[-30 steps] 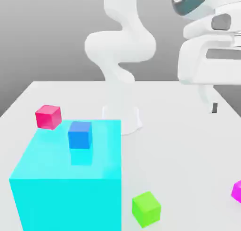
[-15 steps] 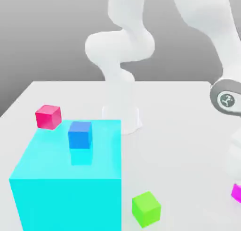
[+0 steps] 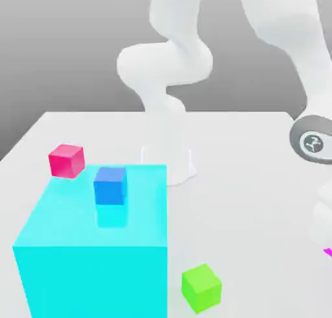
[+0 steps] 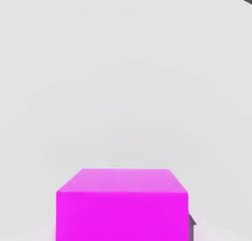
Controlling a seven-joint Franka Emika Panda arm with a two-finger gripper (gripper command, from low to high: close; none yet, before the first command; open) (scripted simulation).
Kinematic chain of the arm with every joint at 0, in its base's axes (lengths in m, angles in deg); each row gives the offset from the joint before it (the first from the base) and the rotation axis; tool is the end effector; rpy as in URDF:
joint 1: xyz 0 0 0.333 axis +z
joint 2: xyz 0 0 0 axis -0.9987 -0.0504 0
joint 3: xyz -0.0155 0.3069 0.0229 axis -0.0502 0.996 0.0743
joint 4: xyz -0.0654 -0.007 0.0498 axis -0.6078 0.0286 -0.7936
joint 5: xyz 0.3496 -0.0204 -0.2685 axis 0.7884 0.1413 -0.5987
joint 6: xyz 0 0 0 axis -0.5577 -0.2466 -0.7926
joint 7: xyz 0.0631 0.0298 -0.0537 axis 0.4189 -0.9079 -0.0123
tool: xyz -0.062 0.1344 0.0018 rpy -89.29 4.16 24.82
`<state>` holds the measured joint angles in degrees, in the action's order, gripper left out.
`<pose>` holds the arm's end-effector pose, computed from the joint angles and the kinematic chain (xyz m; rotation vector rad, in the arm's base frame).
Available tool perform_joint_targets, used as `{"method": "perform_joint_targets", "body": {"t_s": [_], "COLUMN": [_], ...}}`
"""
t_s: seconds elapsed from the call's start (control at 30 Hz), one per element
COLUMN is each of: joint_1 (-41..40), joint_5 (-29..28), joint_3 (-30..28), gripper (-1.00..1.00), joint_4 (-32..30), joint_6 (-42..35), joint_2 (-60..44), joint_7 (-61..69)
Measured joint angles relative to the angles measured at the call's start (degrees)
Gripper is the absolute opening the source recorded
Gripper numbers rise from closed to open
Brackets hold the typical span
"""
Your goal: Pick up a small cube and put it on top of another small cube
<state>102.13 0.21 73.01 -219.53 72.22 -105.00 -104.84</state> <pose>0.4343 0.3270 0.1136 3.0634 -0.6331 0.0278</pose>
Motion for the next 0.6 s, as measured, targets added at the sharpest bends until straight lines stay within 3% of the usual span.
{"method": "perform_joint_targets", "body": {"t_s": [0.6], "joint_1": [-23.89], "joint_5": [7.51], "joint_3": [-17.66], "gripper": [-1.0], "joint_4": [-8.65], "joint_6": [-22.46], "joint_2": [36.59], "joint_7": [0.01]}}
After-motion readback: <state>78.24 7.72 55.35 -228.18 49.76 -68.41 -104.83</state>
